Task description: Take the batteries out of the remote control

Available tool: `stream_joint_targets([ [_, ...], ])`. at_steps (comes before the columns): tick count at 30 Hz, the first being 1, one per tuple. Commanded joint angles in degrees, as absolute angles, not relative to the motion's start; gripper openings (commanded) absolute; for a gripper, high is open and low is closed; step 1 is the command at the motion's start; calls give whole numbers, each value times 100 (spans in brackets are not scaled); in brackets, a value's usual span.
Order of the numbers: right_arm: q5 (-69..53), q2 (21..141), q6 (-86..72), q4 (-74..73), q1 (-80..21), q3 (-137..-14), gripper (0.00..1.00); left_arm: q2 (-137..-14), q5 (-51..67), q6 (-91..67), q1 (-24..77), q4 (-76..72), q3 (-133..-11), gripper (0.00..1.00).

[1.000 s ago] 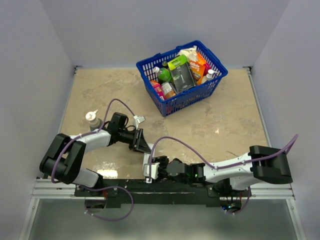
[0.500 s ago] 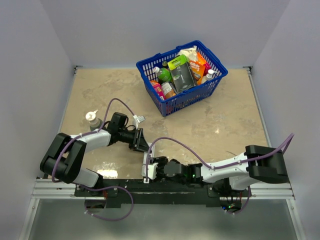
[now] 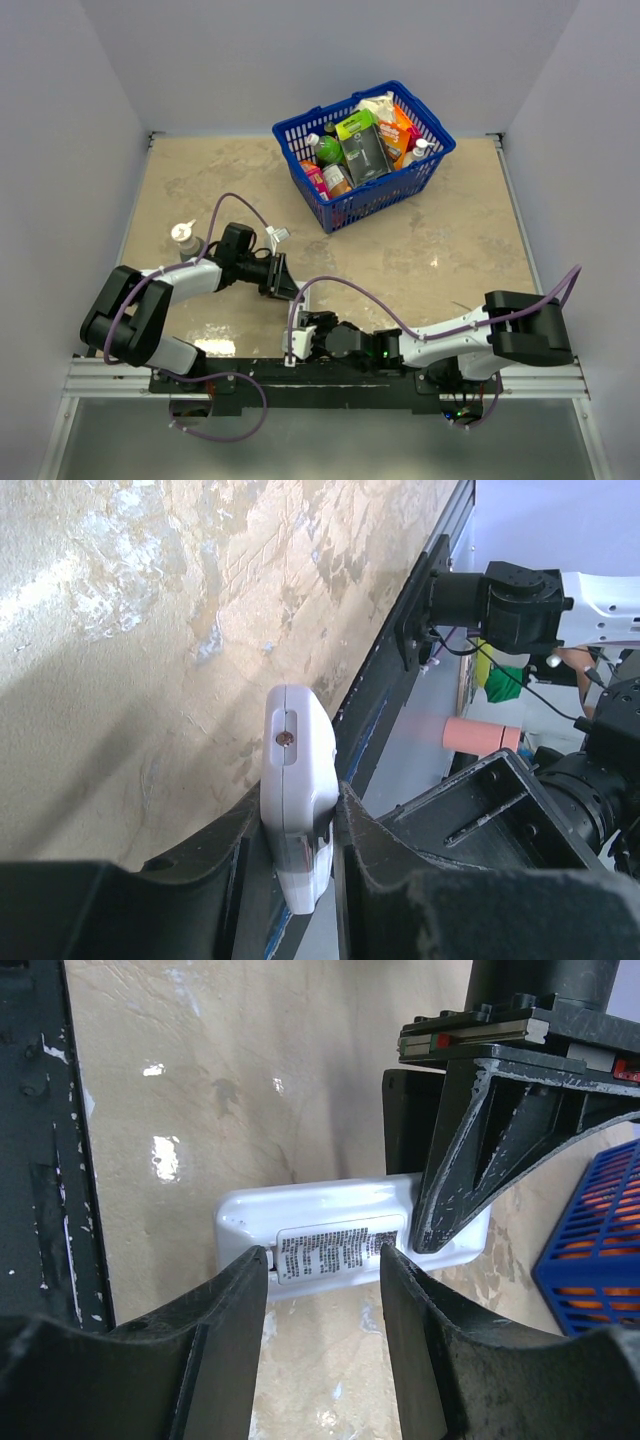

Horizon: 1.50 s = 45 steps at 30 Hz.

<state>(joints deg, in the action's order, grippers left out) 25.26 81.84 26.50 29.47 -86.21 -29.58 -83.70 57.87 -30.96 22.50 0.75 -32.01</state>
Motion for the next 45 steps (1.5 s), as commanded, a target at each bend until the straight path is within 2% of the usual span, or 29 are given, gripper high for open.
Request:
stream_joint_targets([
  [1,3234,8174,2926,3498,-8525,-2953,50,-8455,6434,-3366,2312,237,-3217,0],
  [13,3656,8349,3155,3595,-8543,-2988,50,-8490,6398,-3331,2312,299,-3234,0],
  [18,3402,8166,2893,3332,-8543,-3032,53,-8482,6390,-3322,2312,308,-3234,0],
  [24,2594,7665,1286,2532,-8201,-3243,57,-8289,6425,-3261,2312,299,-3278,0],
  [26,2261,7358,250,2409,-7815,-3252,58,-8157,6451,-3278,2303,212,-3287,0],
  [30,497,7014,-1553,2408,-6673,-3077,60,-7692,6547,-3463,2259,-236,-3235,0],
  [32,212,6752,-2055,2591,-6390,-2875,67,-7516,6565,-3498,2206,-360,-3243,0],
  [36,-272,6426,-2680,2760,-6197,-2725,72,-7120,6644,-3621,2162,-606,-3243,0],
  [41,-396,6021,-3769,3058,-5880,-2576,72,-6917,6811,-3875,2162,-1080,-3164,0],
  [44,-11,5740,-4323,3330,-5818,-2435,67,-6768,6882,-3981,2162,-1274,-3120,0],
  [45,104,5670,-4429,3366,-5810,-2391,63,-6689,6908,-4008,2153,-1309,-3103,0],
])
